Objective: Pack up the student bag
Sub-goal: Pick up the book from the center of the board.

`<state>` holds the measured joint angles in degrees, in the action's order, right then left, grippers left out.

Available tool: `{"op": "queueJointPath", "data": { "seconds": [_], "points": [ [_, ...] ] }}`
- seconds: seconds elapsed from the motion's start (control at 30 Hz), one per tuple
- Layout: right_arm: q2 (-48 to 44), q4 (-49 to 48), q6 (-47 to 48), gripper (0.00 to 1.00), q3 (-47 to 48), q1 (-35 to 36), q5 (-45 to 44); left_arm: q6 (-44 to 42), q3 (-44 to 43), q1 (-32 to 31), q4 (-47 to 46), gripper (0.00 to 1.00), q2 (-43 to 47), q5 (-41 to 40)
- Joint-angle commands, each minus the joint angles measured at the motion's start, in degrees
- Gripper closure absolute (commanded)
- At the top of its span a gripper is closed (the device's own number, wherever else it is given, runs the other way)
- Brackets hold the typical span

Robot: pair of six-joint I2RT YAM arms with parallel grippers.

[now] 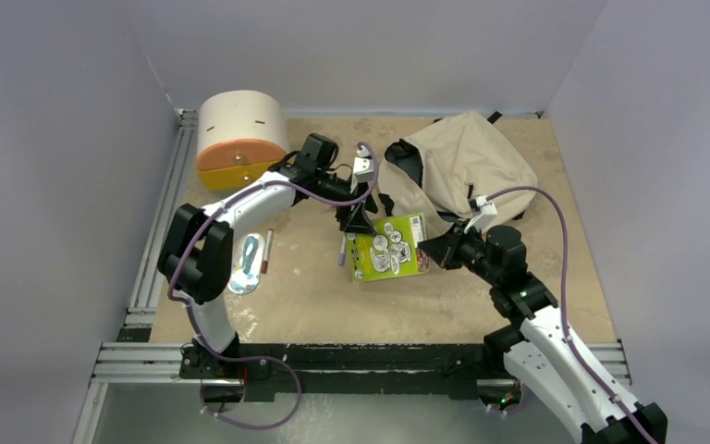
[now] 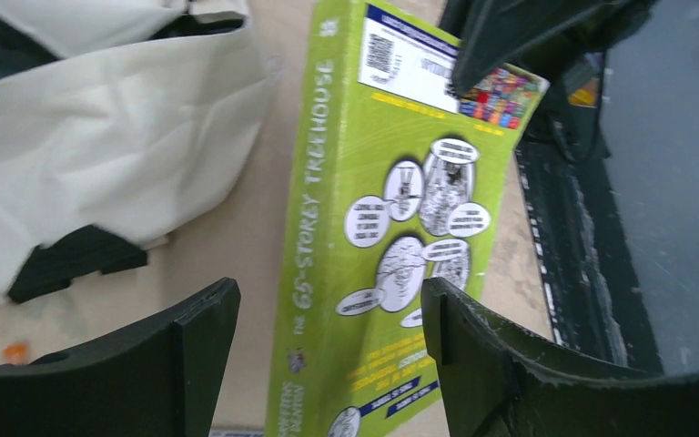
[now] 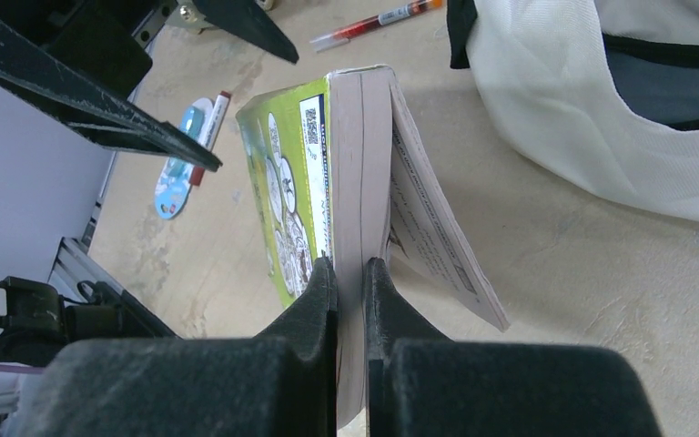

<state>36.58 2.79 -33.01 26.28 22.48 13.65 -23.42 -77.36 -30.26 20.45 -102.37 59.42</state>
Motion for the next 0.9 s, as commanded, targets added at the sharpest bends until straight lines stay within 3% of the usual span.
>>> {"op": "queueJointPath", "data": {
  "seconds": [0.0, 0.53, 0.73, 0.87],
  "points": [
    [-1.33, -7.35, 0.02, 1.00, 0.75, 0.14, 1.84, -5.24, -2.79, 0.31, 6.45, 0.29, -2.77, 12.72],
    [-2.47, -8.16, 0.48, 1.00, 0.79, 0.11, 1.29, -4.53, -3.10, -3.43, 8.03, 0.35, -8.09, 10.66],
    [-2.57, -8.38, 0.40, 1.00, 0.65, 0.11, 1.03, -4.44, -3.58, -3.52, 8.62, 0.46, -8.20, 10.90],
    [-2.27, -8.70, 0.39, 1.00, 0.57, 0.15, 1.11, -4.59, -4.19, -3.58, 9.47, 0.63, -8.43, 11.86]
  ]
}}
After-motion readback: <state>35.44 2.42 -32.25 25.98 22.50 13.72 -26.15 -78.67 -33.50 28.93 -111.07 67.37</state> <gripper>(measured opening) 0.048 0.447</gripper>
